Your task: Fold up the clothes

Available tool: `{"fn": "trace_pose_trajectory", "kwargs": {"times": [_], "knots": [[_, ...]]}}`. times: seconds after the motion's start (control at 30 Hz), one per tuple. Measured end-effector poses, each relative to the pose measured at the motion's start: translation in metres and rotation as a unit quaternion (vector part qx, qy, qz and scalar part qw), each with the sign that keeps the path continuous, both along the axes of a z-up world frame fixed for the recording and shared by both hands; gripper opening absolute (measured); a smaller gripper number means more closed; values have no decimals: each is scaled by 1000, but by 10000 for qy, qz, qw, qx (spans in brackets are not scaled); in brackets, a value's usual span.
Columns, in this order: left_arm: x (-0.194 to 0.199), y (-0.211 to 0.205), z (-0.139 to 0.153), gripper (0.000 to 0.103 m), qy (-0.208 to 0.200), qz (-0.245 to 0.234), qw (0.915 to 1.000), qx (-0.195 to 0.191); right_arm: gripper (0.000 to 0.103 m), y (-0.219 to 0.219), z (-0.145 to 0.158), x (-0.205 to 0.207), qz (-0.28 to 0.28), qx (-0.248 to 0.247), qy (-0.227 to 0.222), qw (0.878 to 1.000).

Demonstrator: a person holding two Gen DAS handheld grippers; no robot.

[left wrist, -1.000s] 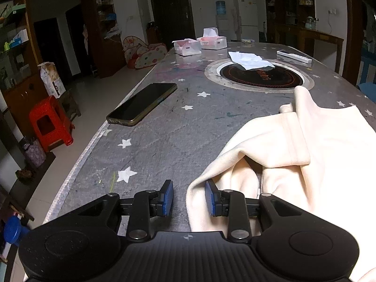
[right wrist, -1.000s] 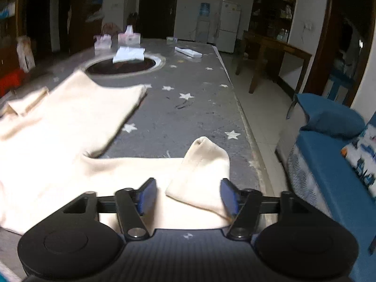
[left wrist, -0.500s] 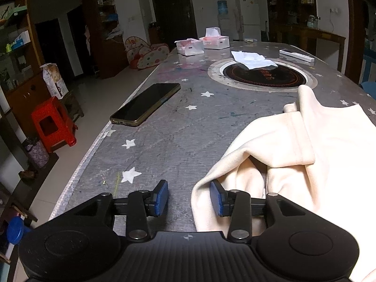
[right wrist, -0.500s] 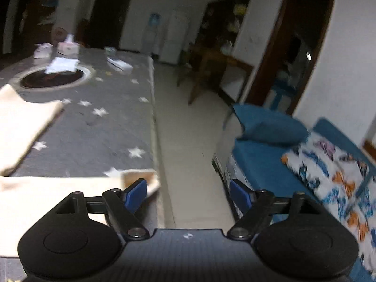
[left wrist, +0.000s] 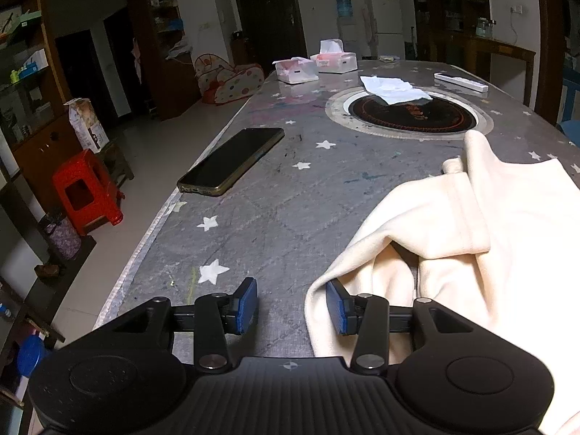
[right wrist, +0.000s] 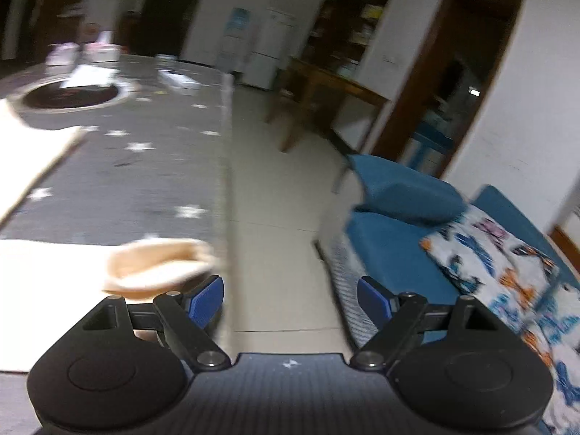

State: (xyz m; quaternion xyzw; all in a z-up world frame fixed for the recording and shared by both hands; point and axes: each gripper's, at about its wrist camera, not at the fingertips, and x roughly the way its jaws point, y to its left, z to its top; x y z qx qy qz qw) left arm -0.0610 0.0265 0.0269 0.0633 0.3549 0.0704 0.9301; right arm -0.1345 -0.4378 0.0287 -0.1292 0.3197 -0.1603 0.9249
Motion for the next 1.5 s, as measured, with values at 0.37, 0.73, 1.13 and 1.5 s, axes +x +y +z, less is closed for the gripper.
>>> {"fn": "trace_pose_trajectory", "kwargs": {"times": [0.37,0.73,1.13,1.5], "knots": [[-11,-17,24,46,-302,-272,9991,-72,92,45,5,-13,1202,683,-39,9904],[1,-38,29,47,-325,-644,9974,-79,93,18,-9,2,482,-79,235,9985],[36,-76,14,47,-69,-1612,9865,-265,93,49,22,3,1245,602,-153,9903],[52,-51,10,2,-113,-1413,9893,-352,93,140,4,40,2647,842,289,9602]]}}
